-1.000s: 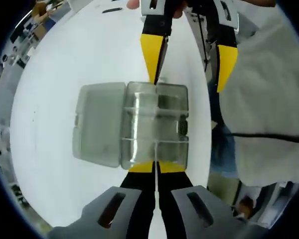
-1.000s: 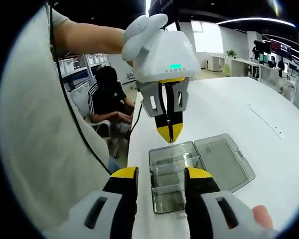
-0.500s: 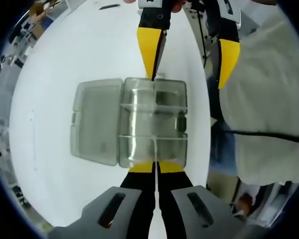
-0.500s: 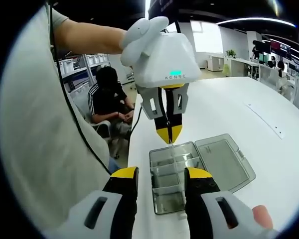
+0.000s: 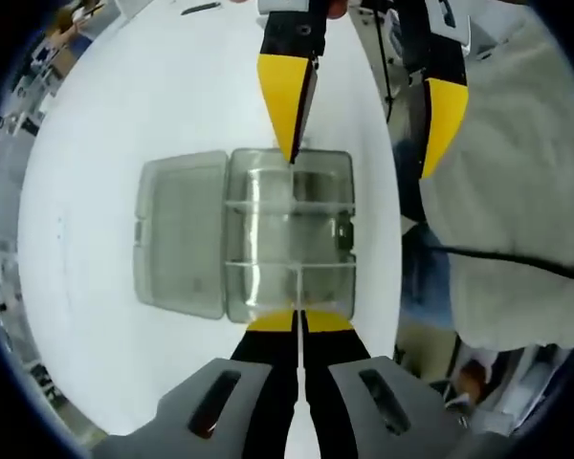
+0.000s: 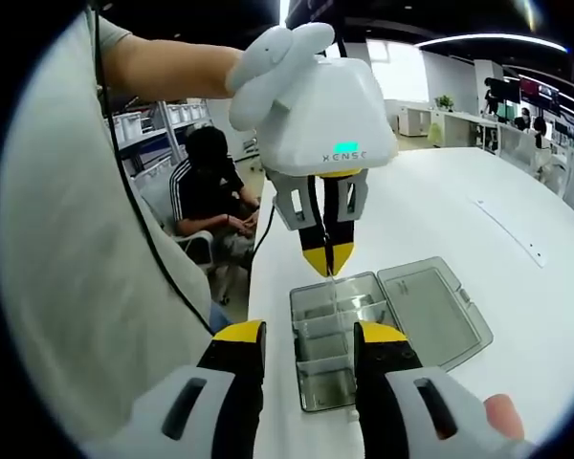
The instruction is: Insert the divider into the dual guide fixture by aligning both edges with the guide slots and pushing it downward to the bottom, including one-sided entry, uneven engagement, binding, and posture correction.
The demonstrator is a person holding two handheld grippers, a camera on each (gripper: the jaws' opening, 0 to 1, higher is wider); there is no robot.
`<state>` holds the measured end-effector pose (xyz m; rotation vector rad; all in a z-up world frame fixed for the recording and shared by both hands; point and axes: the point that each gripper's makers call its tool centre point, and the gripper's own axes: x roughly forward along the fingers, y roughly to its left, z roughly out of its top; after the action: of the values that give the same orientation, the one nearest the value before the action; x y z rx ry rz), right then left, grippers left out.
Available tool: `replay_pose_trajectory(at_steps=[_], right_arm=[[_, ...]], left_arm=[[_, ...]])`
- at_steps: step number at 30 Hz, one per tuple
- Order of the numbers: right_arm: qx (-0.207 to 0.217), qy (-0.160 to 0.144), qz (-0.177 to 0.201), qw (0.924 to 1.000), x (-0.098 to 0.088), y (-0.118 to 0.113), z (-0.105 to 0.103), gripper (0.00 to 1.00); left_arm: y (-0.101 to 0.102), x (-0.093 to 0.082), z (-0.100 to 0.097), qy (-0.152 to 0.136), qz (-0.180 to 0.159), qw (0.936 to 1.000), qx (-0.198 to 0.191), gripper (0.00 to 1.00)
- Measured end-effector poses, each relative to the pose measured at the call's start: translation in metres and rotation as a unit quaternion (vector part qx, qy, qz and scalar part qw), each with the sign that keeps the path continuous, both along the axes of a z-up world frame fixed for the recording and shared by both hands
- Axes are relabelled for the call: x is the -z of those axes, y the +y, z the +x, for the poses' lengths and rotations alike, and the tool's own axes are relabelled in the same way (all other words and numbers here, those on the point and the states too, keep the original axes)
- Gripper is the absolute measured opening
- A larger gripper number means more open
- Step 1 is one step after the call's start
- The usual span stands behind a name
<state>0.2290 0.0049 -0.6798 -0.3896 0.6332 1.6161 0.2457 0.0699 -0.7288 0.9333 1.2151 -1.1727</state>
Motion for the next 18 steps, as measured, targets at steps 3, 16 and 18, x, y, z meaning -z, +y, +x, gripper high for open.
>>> replay_pose_trajectory(at_steps=[3,16,18], right_arm=[[0.0,0.0,-0.001,1.0,0.0002,-0.0004,-0.0013,0.33],[0.003,0.002,0.0,1.0,0.0005,-0.0018,-0.0042,0.32],[0.003,0.003,0.001,1.0,0.0005,-0.0015,-0.0044,0.32]], left_arm=[[-0.0001,0.0012,0.0008,-0.002,0.004,1.0,0.002,0.0],[0.0065,0.0,0.0026,-0.006,0.023,0.9997,0.007,0.0],[0.0069,0.0004,0.0022,-0.006,0.025,0.9996,0.007,0.0]])
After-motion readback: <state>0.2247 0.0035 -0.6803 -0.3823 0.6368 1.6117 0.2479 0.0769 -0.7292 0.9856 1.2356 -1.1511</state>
